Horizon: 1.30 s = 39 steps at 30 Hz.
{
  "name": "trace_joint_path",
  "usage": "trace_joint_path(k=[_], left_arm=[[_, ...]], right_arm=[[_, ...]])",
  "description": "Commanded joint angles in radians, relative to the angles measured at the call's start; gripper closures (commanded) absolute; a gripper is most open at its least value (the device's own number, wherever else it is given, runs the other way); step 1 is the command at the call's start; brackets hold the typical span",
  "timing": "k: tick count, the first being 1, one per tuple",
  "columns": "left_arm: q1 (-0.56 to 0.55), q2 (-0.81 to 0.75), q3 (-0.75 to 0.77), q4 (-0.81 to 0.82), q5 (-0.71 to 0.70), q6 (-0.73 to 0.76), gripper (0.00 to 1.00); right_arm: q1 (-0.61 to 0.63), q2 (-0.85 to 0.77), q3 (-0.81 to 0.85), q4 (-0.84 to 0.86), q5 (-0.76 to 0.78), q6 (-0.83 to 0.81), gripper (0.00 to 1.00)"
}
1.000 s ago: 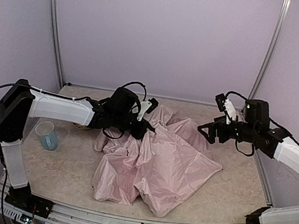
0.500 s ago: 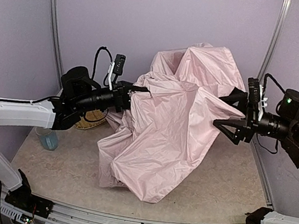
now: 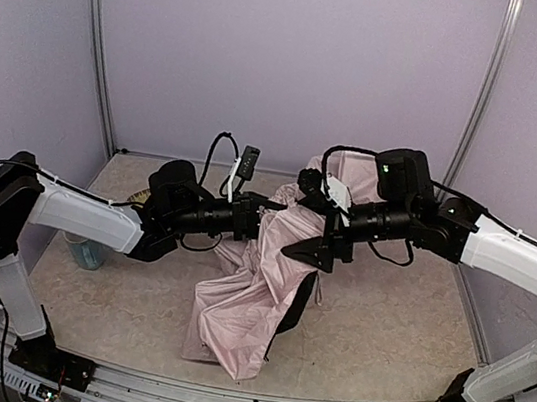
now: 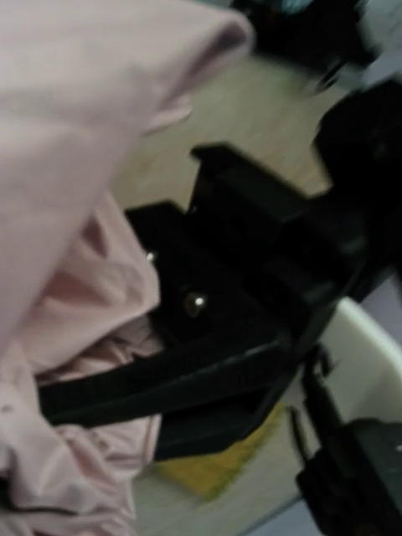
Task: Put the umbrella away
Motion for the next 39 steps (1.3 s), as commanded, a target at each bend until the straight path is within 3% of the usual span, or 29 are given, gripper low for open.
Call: trace_joint_path(k=[1,6,11,14,20,26,28,30,39], left_arm=[[-0.014,0.058,-0.006,0.314,0.086,-0.151,1.0],[0.005,0.142,-0.019,0.465,0.118,-0.266,1.0],[0.056,0.215,0.012,0.164,-0.077,-0.281,1.0],[0.093,0.305,-0.002,0.128,-0.112,-0.369,0.78],[0.154,0.507,-0.009,0.138,-0.087,-0.565,0.44],[0.178,0.459,-0.067,0.022,-0.188,-0.549,0.21],[0.18,0.414,-0.07,-0.076,-0.256,-0.505,0.08],[0.179,0.37,-0.064,-0.177,-0.328,-0.455,0.02],[0.157,0.255,-0.012,-0.396,-0.452,-0.303,0.01]], right_arm=[[0.005,0.099,-0.029,-0.02,0.182,-0.017,0.1],[0.003,0.176,-0.055,0.0,0.274,-0.016,0.08],[-0.017,0.226,-0.085,0.014,0.296,0.003,0.07],[-0.042,0.26,-0.111,0.068,0.276,0.009,0.07],[-0.067,0.411,-0.071,0.09,0.264,-0.004,0.08],[-0.081,0.513,0.009,0.051,0.249,-0.013,0.13],[-0.087,0.5,0.0,0.054,0.243,-0.007,0.13],[-0.093,0.475,-0.015,0.064,0.236,-0.004,0.13],[-0.103,0.318,-0.007,-0.004,0.278,0.009,0.12]])
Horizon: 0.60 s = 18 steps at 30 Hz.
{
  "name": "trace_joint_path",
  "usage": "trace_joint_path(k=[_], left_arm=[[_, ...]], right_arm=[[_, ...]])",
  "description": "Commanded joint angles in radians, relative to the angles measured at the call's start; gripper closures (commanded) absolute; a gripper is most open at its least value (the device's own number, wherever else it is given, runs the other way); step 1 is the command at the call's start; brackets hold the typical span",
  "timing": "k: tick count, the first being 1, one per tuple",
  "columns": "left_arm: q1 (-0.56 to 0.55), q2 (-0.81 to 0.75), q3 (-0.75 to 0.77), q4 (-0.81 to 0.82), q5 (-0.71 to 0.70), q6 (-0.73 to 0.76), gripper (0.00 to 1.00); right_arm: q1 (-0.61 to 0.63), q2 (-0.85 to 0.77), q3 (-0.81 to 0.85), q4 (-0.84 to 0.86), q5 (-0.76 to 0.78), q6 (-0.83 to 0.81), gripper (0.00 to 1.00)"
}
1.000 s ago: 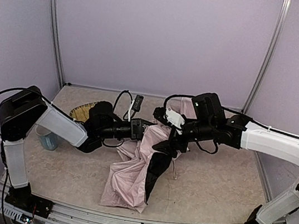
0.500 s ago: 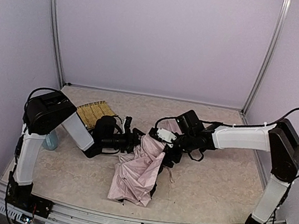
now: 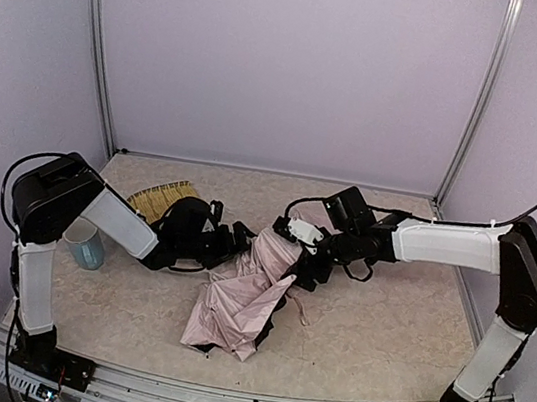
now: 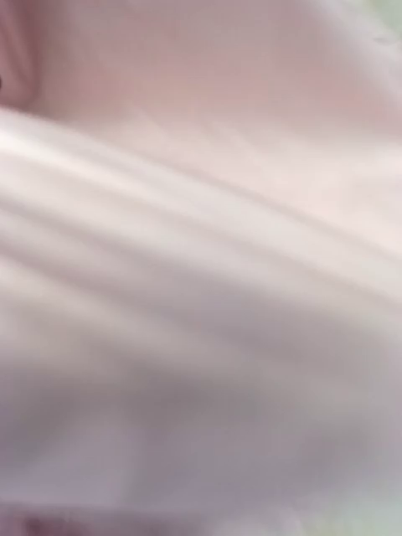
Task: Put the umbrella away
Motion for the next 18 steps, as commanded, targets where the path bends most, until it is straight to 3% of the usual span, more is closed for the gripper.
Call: trace_joint_path(k=[1,7,11,13,18], left_arm=[[-0.01,-0.061,0.043,-0.156,-0.106,0.108,0.01],[-0.037,-0.112,0.093,-0.304,-0.267,0.207,0.01],[-0.03,-0.13,0.091,-0.334,-0.292,0.221,0.01],[-0.031,-0.145,0.071,-0.314,-0.292,0.221,0.01],[-0.023,-0.159,0.023,-0.292,-0.277,0.187,0.01]], right_arm=[[-0.008,-0.142,0.011,-0.04,0.0,0.021,0.11],[-0.009,-0.301,-0.012,-0.103,-0.032,0.068,0.09],[-0.01,-0.349,-0.057,0.017,-0.012,0.14,0.09],[-0.013,-0.286,-0.046,0.096,-0.02,0.203,0.14],[-0.034,-0.006,0.13,0.083,0.019,0.285,0.31]])
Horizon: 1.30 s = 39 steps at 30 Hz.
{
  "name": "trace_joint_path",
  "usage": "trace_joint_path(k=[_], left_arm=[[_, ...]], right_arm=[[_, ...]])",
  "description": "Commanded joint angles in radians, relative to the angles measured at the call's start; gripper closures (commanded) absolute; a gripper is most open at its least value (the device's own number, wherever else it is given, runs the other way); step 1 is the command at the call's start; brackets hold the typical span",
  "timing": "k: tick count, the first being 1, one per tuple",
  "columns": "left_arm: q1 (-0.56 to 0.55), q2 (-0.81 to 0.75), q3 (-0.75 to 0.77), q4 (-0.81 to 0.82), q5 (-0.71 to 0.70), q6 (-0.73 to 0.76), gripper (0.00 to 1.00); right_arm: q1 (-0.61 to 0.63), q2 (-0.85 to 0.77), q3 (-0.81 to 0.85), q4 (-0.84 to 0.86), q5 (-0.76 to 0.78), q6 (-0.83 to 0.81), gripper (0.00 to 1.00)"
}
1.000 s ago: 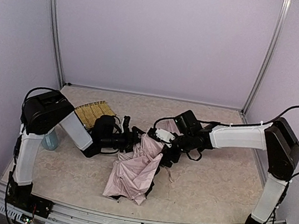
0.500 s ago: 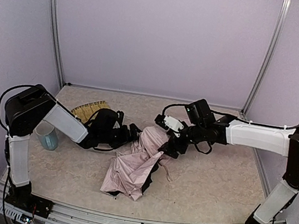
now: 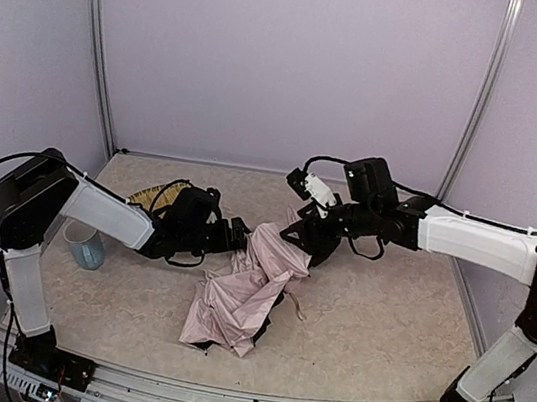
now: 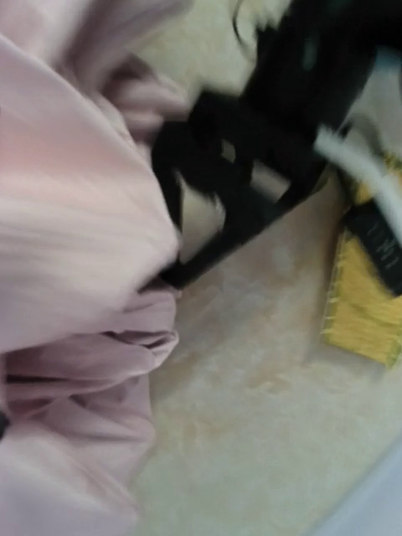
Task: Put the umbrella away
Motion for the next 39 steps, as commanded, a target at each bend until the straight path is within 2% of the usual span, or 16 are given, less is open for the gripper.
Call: trace_joint_path(k=[1,3,7,11,14,19,24,28,31,32,35,36,39], left_arm=[[0.01,-0.038,-0.042,0.011,-0.017,-0.009,0.01],[0.011,-0.048,-0.064,0.034,0.003,-0.012,0.01],[0.008,-0.053,-0.067,0.008,0.018,-0.004,0.01],[0.001,-0.103,-0.092,-0.006,0.043,0.049,0.01],[-0.034,-0.181,-0.108,-0.04,0.05,0.163,0.01],[-0.161,-0.352,-0.044,-0.237,-0.034,0.403,0.01],[-0.346,-0.473,0.123,-0.539,-0.105,0.571,0.02],[-0.547,-0.529,0.247,-0.8,-0.169,0.649,0.16],[-0.591,-0.512,0.232,-0.939,-0.246,0.628,0.25],[-0.59,-0.496,0.207,-0.972,-0.268,0.616,0.23],[-0.59,-0.421,0.125,-1.045,-0.319,0.597,0.05],[-0.589,-0.399,0.093,-1.038,-0.324,0.602,0.02],[-0.573,-0.324,0.042,-0.986,-0.389,0.626,0.01]], right_arm=[[-0.039,0.235,0.113,0.052,0.032,0.126,0.33],[-0.049,0.346,0.173,0.055,0.006,0.144,0.37],[-0.049,0.534,0.32,-0.041,-0.021,0.158,0.42],[-0.051,0.583,0.269,-0.036,0.095,0.156,0.43],[-0.052,0.604,0.235,-0.058,0.143,0.117,0.43],[-0.073,0.58,0.169,-0.016,0.059,0.051,0.43],[-0.089,0.586,0.158,-0.025,-0.015,-0.051,0.43],[-0.089,0.598,0.159,-0.044,-0.019,-0.084,0.42],[-0.091,0.597,0.157,-0.045,-0.025,-0.089,0.42],[-0.091,0.597,0.158,-0.045,-0.031,-0.09,0.42],[-0.091,0.589,0.16,-0.05,-0.04,-0.092,0.42],[-0.091,0.587,0.159,-0.05,-0.041,-0.093,0.42],[-0.091,0.582,0.162,-0.055,-0.056,-0.1,0.42]])
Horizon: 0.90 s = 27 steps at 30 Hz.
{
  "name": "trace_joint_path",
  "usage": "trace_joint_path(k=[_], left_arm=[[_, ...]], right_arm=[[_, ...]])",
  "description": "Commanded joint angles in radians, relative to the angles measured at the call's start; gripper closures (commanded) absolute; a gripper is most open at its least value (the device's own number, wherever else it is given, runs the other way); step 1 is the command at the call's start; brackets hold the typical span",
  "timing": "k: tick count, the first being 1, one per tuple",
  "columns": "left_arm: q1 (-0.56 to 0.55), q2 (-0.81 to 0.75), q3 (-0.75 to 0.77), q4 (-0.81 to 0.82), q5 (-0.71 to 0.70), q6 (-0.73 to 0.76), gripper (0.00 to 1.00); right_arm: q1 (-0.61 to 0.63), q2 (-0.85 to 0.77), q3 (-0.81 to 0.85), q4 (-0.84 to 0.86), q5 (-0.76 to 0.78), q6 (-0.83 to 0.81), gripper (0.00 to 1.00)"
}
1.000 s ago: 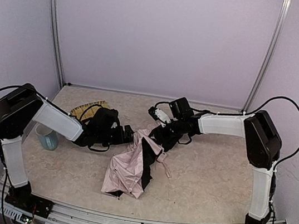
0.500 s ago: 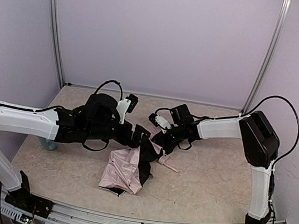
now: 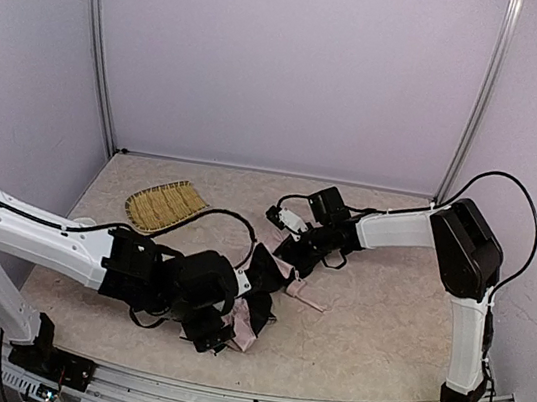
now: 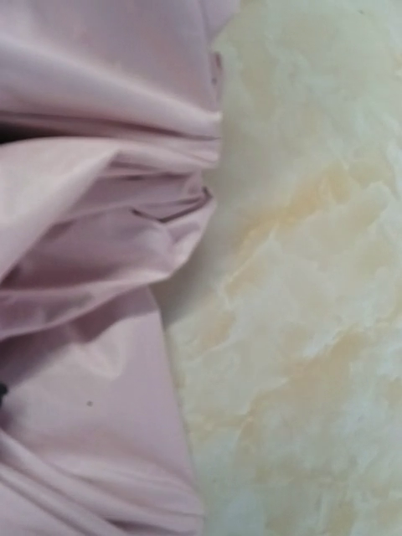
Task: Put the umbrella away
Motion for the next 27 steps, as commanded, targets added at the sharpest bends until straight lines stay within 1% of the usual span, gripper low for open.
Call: trace_joint_path(k=[1,2,3,4,5,6,8,10,14,19,22,24,27], left_arm=[[0.03,0.108,-0.077,-0.065,-0.135,0.04,0.01],[0.049,0.124,-0.079,-0.028,-0.156,0.052,0.02],[0.063,0.14,-0.078,0.012,-0.187,0.067,0.1],[0.072,0.154,-0.069,0.056,-0.211,0.078,0.27],[0.072,0.166,-0.049,0.079,-0.232,0.089,0.48],[0.066,0.17,-0.022,0.097,-0.24,0.104,0.65],[0.038,0.162,0.015,0.151,-0.227,0.151,0.86],[0.019,0.148,0.049,0.193,-0.208,0.197,1.0],[0.015,0.147,0.137,0.22,-0.178,0.257,1.0],[0.04,0.155,0.219,0.308,-0.114,0.324,1.0],[0.101,0.173,0.236,0.343,-0.097,0.312,1.0],[0.134,0.181,0.245,0.329,-0.093,0.284,1.0],[0.14,0.151,0.211,0.339,-0.068,0.276,1.0]], right_arm=[[-0.005,0.025,-0.039,-0.155,-0.009,-0.046,0.42],[-0.005,0.025,-0.037,-0.158,-0.025,-0.048,0.43],[-0.004,0.026,-0.037,-0.158,-0.047,-0.05,0.43],[-0.002,0.027,-0.036,-0.157,-0.077,-0.051,0.43],[0.001,0.029,-0.035,-0.159,-0.105,-0.051,0.44],[0.008,0.032,-0.033,-0.165,-0.132,-0.057,0.44],[0.031,0.037,-0.033,-0.18,-0.165,-0.077,0.44],[0.058,0.037,-0.041,-0.189,-0.197,-0.101,0.44],[0.101,0.031,-0.053,-0.2,-0.299,-0.139,0.44],[0.143,0.033,-0.04,-0.22,-0.389,-0.159,0.45],[0.158,0.034,-0.038,-0.227,-0.421,-0.166,0.45],[0.159,0.03,-0.045,-0.23,-0.444,-0.166,0.45],[0.157,-0.014,-0.064,-0.215,-0.466,-0.157,0.44]])
